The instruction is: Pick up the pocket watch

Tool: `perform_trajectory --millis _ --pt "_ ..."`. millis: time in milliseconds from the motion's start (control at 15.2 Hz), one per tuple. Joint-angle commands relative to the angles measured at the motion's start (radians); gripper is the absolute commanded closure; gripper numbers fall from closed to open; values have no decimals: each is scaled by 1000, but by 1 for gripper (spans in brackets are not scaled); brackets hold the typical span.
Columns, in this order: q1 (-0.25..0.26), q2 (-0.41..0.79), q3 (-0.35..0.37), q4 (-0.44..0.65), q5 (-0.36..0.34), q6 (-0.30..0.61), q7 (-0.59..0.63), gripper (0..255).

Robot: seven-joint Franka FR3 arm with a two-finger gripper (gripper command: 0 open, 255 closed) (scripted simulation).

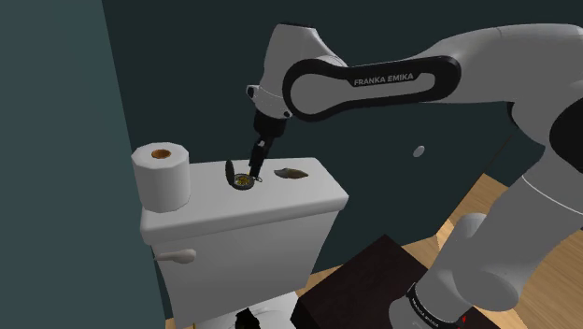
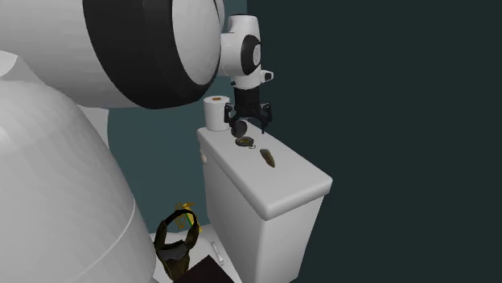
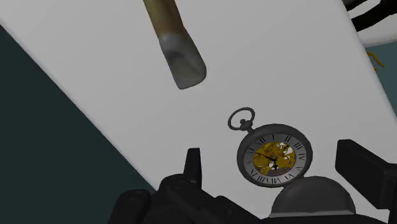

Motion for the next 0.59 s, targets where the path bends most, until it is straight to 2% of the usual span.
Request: perform_trajectory --millis 0,528 --pt "17 46 20 34 -9 7 -1 0" --pt "18 71 21 -42 -17 106 6 0"
